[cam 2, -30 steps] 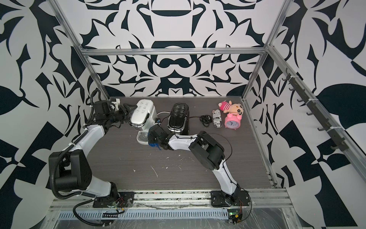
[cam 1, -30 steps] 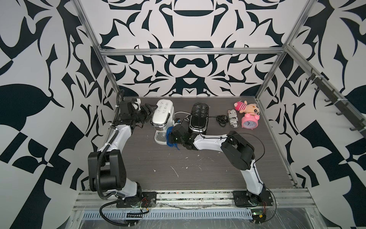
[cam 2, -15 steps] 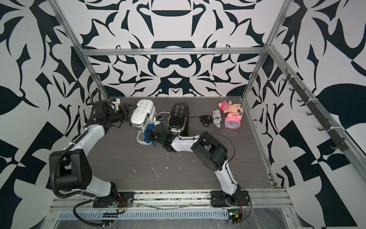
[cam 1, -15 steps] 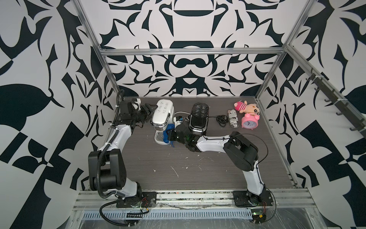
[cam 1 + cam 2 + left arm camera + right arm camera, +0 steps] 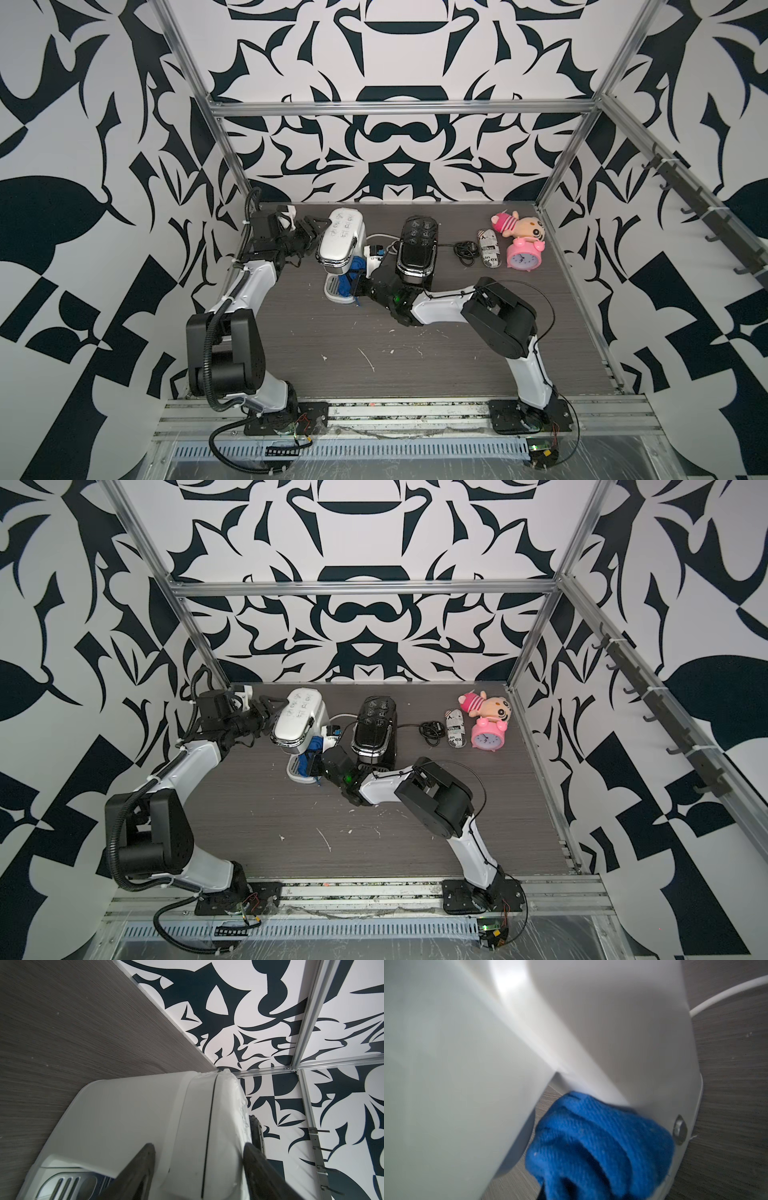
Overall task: Wipe the surface of a coffee machine
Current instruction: Wipe the dirt from the surface of the coffee machine.
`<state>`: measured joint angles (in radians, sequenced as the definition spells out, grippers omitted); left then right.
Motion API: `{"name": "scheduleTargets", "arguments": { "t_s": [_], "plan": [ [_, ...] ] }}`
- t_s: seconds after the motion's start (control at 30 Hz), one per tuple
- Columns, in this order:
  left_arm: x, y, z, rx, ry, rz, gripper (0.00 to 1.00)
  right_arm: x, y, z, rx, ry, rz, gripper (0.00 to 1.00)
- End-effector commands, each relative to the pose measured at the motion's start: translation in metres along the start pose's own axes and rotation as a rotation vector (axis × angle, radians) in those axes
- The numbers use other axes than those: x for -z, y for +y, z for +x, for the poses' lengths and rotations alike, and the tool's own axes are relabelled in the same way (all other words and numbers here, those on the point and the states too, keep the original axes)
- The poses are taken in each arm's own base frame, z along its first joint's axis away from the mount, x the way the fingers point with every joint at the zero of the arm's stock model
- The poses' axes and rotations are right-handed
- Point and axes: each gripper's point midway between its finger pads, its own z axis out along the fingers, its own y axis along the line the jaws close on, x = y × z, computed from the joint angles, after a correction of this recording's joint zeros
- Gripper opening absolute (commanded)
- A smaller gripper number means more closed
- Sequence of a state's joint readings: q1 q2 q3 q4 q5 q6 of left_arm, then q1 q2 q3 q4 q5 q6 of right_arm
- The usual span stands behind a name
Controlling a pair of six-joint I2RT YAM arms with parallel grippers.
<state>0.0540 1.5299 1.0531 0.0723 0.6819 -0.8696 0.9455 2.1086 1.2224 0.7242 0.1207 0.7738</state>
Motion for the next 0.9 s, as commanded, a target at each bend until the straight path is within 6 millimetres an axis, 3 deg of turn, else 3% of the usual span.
{"name": "scheduleTargets", "arguments": {
  "t_s": [0.0,0.07,0.27,0.4,0.5,0.7,0.87],
  "plan": [
    [-0.011,0.040,0.031,0.123,0.102,-0.095,0.69,0.005,0.025,-0.034,0.050,-0.133,-0.048,0.00],
    [-0.012,0.041,0.032,0.133,0.107,-0.094,0.69,0.002,0.015,-0.034,0.051,-0.140,0.003,0.00],
    [-0.012,0.038,0.034,0.134,0.112,-0.081,0.69,-0.016,-0.019,-0.004,0.028,-0.080,0.101,0.00],
    [-0.014,0.038,0.037,0.137,0.120,-0.080,0.69,-0.023,-0.030,0.008,0.000,-0.060,0.125,0.00],
    [-0.013,0.037,0.037,0.133,0.121,-0.077,0.69,-0.022,-0.019,0.001,0.002,-0.079,0.098,0.00],
    [-0.014,0.036,0.037,0.134,0.121,-0.074,0.69,-0.007,0.025,-0.026,0.063,-0.205,-0.020,0.00],
    [-0.013,0.035,0.037,0.132,0.121,-0.073,0.69,-0.002,0.027,-0.032,0.068,-0.307,-0.055,0.00]
  ]
}}
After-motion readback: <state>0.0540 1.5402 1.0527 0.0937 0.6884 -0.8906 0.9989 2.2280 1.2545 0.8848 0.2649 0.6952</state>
